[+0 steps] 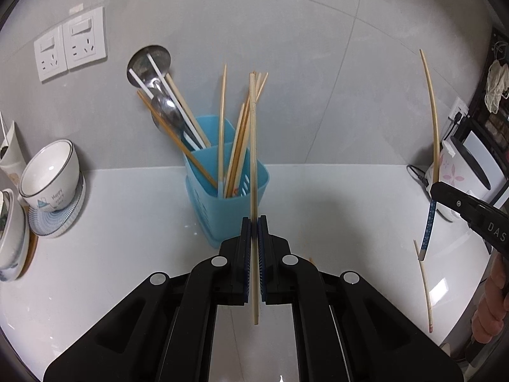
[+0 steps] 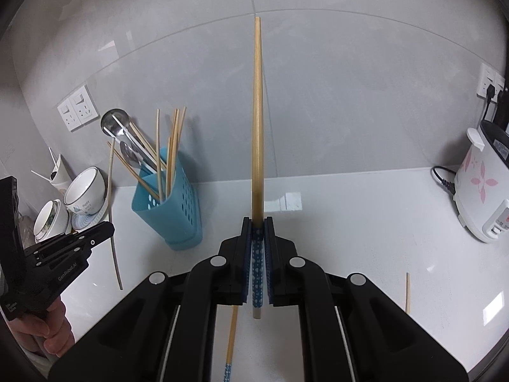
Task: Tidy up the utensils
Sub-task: 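Lift both held chopsticks upright and carry them toward the blue holder, then lower the pale chopstick into the blue holder and open the left tool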
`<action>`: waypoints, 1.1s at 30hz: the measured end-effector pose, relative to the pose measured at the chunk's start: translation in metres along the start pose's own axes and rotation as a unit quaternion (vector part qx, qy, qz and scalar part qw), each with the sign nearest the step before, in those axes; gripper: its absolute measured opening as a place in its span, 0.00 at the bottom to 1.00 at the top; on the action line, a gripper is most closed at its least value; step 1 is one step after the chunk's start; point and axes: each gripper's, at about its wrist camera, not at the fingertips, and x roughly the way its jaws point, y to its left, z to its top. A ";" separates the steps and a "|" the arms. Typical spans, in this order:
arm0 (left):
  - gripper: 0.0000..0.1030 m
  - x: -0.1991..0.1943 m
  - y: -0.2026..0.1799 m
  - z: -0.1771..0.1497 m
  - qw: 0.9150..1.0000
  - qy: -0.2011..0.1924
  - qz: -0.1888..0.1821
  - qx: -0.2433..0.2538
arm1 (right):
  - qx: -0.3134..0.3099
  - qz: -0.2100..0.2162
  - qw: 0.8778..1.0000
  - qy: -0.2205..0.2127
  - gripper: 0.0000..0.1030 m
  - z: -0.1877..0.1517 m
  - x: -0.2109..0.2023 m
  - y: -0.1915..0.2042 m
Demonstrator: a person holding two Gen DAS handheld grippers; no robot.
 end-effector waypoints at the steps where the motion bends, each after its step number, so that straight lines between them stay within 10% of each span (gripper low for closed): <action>1: 0.03 -0.001 0.000 0.002 1.000 -0.004 0.000 0.000 | -0.001 0.002 1.000 -0.003 0.07 0.002 -0.001 0.002; 33: 0.03 0.005 0.020 0.066 0.992 -0.122 -0.009 0.003 | -0.029 0.056 0.996 -0.056 0.07 0.060 0.022 0.061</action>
